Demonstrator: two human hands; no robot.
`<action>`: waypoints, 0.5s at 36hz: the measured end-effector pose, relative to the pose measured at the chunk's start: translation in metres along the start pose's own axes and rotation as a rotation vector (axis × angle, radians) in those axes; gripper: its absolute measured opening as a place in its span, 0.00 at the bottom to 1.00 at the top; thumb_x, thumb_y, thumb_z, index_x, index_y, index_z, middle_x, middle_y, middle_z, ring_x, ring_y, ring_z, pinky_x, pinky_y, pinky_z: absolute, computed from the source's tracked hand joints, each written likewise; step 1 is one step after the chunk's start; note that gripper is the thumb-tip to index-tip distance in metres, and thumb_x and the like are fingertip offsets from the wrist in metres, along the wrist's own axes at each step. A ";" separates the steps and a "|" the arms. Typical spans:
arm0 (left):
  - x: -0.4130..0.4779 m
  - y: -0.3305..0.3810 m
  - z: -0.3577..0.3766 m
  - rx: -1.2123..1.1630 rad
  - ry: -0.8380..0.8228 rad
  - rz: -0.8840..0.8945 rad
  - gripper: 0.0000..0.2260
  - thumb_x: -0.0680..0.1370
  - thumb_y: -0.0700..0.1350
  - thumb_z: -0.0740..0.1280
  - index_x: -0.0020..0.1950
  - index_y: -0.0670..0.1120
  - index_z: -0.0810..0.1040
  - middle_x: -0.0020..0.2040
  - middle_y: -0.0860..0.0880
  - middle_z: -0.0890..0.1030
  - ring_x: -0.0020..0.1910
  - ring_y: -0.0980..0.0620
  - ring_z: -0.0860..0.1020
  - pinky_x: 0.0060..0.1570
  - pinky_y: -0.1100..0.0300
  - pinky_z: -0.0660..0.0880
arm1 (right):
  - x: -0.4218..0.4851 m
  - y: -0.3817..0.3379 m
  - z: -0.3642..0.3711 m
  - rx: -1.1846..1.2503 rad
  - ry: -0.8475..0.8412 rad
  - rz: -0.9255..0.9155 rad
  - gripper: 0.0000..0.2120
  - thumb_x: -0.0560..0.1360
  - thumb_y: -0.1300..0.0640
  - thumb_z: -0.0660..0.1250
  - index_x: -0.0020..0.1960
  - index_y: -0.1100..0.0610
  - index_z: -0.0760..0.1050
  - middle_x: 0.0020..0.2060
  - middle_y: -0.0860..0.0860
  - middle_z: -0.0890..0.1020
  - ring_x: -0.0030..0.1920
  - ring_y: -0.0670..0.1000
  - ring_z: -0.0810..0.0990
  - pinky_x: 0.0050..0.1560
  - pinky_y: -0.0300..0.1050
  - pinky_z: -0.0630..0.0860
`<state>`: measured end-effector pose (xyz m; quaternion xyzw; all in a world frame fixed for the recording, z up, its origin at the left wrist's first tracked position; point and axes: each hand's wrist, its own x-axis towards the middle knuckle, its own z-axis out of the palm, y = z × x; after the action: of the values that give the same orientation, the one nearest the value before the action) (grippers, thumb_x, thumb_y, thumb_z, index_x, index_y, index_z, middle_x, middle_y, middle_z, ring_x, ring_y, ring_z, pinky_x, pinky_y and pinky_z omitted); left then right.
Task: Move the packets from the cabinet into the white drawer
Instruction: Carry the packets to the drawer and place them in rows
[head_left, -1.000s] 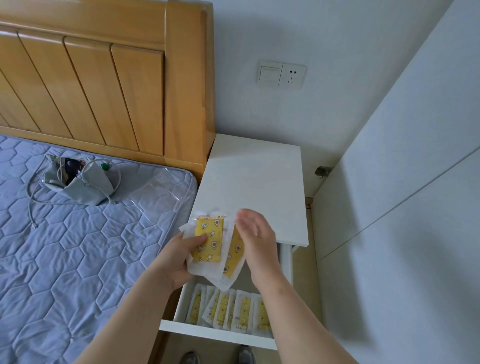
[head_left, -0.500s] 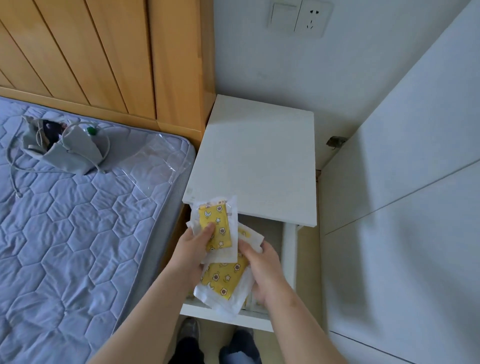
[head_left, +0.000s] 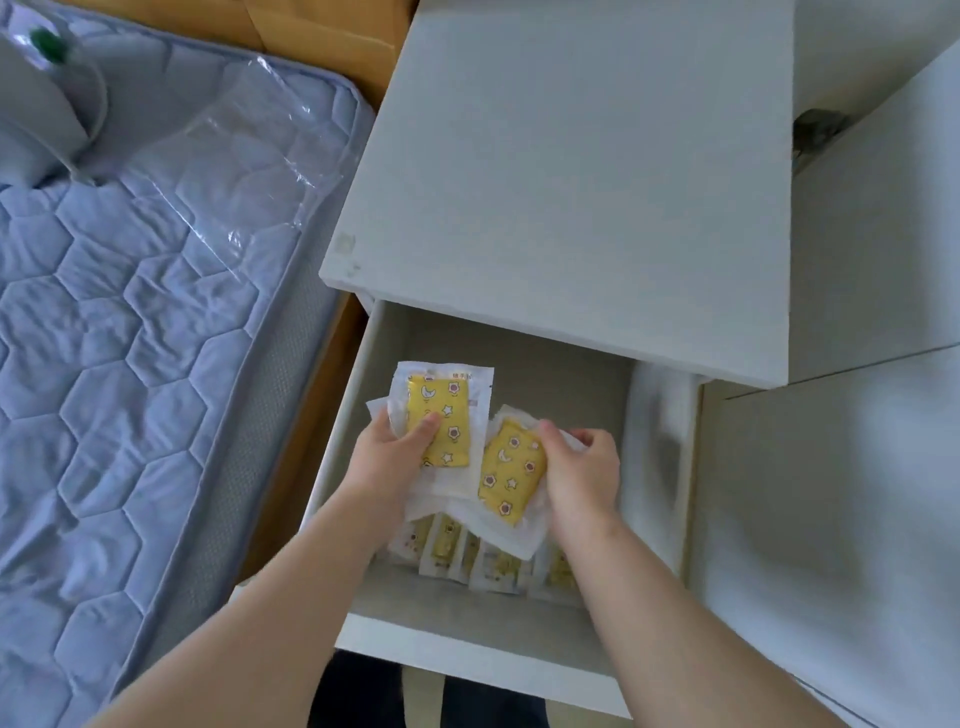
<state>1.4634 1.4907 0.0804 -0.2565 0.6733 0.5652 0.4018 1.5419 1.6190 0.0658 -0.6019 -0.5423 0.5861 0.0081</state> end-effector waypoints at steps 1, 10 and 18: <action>0.011 -0.002 -0.001 0.020 0.002 -0.002 0.04 0.76 0.46 0.67 0.50 0.53 0.75 0.48 0.48 0.83 0.47 0.45 0.83 0.51 0.43 0.79 | 0.011 0.003 0.005 0.016 -0.013 -0.001 0.17 0.74 0.53 0.69 0.58 0.58 0.69 0.46 0.51 0.76 0.42 0.49 0.77 0.39 0.42 0.75; 0.087 -0.005 0.013 0.145 -0.010 0.010 0.26 0.70 0.42 0.74 0.64 0.53 0.68 0.53 0.48 0.80 0.48 0.47 0.82 0.50 0.46 0.79 | 0.077 0.016 0.055 0.276 -0.318 0.112 0.16 0.72 0.63 0.71 0.58 0.55 0.74 0.48 0.53 0.83 0.46 0.53 0.83 0.45 0.51 0.81; 0.139 0.000 0.022 0.307 -0.038 0.180 0.21 0.75 0.40 0.69 0.67 0.48 0.71 0.56 0.48 0.78 0.52 0.48 0.78 0.48 0.54 0.77 | 0.121 0.009 0.072 0.096 -0.245 0.029 0.15 0.72 0.64 0.71 0.57 0.56 0.75 0.47 0.50 0.82 0.39 0.47 0.80 0.35 0.36 0.76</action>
<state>1.3926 1.5271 -0.0363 -0.1202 0.7641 0.4943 0.3967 1.4631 1.6501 -0.0469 -0.5326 -0.5018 0.6805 -0.0379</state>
